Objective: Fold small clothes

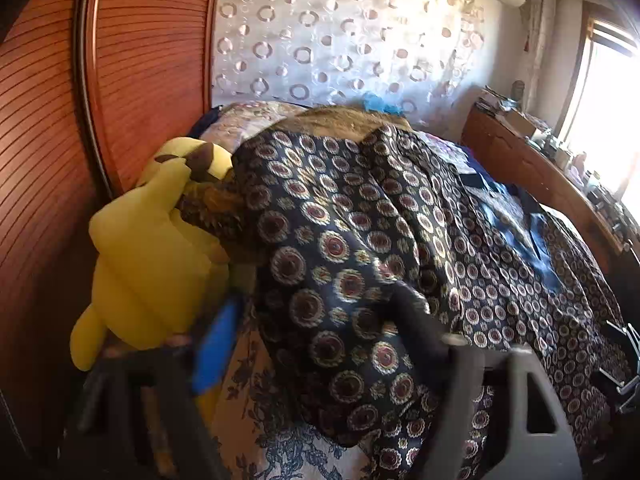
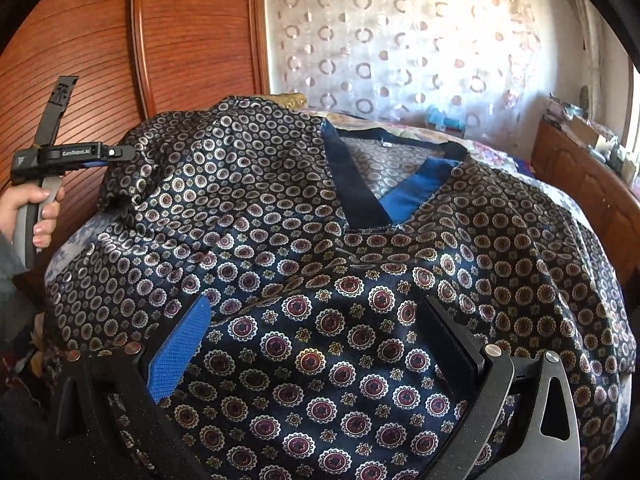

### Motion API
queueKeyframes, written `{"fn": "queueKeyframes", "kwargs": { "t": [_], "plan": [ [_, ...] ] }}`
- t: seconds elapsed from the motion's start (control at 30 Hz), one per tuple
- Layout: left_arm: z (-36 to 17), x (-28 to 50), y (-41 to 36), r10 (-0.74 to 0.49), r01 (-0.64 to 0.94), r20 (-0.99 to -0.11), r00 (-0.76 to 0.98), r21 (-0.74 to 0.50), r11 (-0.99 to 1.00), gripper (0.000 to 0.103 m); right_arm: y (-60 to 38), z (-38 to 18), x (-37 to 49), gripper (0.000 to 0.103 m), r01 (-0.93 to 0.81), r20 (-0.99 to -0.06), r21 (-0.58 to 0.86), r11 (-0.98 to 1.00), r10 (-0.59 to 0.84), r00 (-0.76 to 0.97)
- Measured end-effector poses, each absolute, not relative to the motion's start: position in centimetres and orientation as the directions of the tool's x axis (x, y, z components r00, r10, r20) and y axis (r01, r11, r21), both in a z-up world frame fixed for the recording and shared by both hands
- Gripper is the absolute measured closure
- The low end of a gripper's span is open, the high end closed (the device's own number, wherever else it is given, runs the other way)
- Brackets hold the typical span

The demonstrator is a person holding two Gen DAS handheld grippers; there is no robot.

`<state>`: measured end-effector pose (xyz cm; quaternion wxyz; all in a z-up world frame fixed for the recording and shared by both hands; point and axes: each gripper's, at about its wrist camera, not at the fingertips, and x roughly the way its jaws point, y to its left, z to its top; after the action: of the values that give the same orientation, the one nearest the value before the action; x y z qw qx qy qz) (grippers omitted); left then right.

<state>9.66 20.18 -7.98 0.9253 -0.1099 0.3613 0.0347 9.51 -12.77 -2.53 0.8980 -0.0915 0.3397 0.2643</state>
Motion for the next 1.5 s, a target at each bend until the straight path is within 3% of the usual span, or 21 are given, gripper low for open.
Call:
{"fn": "queueKeyframes", "kwargs": {
  "t": [0.03,0.1,0.2,0.43,0.83,0.93,1.0,1.07,1.3,1.5],
  "plan": [
    [-8.1,9.6,20.2,-0.015,-0.148,-0.682,0.731,-0.18,0.973,0.059,-12.7,-2.5,9.5,0.0,-0.537,-0.657,0.009,0.844,0.41,0.632],
    [-8.1,9.4,20.5,-0.032,-0.139,-0.678,0.735,-0.196,0.971,0.086,-12.5,-2.6,9.4,0.0,-0.537,-0.658,0.001,0.844,0.405,0.635],
    [-7.2,8.8,20.4,-0.03,-0.121,-0.666,0.746,-0.179,0.976,0.097,-12.5,-2.6,9.3,0.0,-0.536,-0.654,-0.005,0.845,0.402,0.64],
    [-3.6,7.7,18.8,0.014,-0.078,-0.607,0.794,-0.079,0.994,0.103,-12.9,-2.5,9.4,0.0,-0.525,-0.648,0.01,0.851,0.406,0.644],
    [1.6,12.4,8.8,-0.122,0.158,-0.577,0.808,0.012,0.987,0.103,-13.1,-2.5,9.2,0.0,-0.519,-0.644,0.018,0.855,0.407,0.648],
    [1.8,12.8,7.2,-0.148,0.199,-0.592,0.792,0.021,0.98,0.089,-13.1,-2.5,9.2,0.0,-0.519,-0.644,0.019,0.855,0.407,0.648],
    [1.8,12.4,7.3,-0.136,0.185,-0.593,0.794,0.022,0.982,0.072,-13.1,-2.5,9.2,0.0,-0.518,-0.644,0.021,0.855,0.408,0.648],
    [1.6,12.0,8.0,-0.134,0.172,-0.597,0.791,0.007,0.985,0.065,-13.1,-2.5,9.2,0.0,-0.517,-0.642,0.023,0.856,0.409,0.648],
    [-1.1,10.6,10.1,-0.071,0.111,-0.635,0.769,0.023,0.994,0.054,-13.0,-2.5,9.2,0.0,-0.514,-0.643,0.022,0.857,0.406,0.65],
    [-4.5,9.7,10.2,-0.076,0.099,-0.668,0.74,-0.003,0.995,0.053,-13.0,-2.5,9.2,0.0,-0.512,-0.644,0.024,0.859,0.404,0.649]
  ]
}}
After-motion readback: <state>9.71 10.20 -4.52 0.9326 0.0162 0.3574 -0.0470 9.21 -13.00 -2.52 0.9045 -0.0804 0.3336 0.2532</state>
